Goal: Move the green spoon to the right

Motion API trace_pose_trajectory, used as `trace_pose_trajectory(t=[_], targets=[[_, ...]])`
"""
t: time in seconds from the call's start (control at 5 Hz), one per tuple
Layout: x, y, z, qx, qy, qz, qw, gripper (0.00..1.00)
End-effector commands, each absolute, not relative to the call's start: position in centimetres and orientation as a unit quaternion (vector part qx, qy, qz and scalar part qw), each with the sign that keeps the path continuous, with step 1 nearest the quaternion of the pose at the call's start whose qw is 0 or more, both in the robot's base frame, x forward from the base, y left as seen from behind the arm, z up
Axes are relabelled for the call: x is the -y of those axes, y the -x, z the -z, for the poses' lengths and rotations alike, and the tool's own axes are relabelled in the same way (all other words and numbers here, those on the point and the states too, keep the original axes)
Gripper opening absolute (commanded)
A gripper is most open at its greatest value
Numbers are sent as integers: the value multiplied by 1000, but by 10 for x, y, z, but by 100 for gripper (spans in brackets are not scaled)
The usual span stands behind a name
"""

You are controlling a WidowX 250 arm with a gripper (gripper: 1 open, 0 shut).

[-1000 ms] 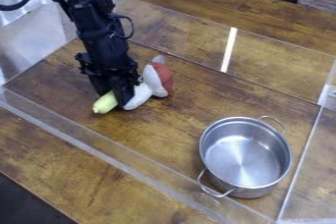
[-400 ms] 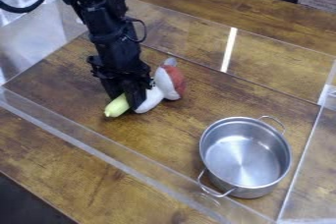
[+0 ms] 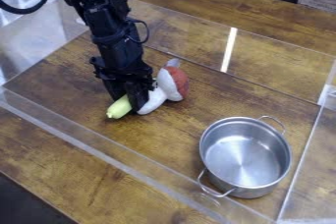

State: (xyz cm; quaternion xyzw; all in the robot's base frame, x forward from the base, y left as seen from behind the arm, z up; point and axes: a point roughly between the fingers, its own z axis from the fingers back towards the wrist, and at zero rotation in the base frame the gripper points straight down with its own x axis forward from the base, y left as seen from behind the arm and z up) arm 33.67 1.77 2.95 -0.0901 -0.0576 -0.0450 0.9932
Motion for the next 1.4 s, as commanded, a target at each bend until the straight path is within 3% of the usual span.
trace_pose_trajectory(t=[0.0, 0.6, 1.2], targets=[[-1, -338, -34, 60, 91, 80, 991, 0], [3, -336, -31, 51, 91, 90, 990, 0], [9, -326, -31, 16, 93, 75, 993, 0]])
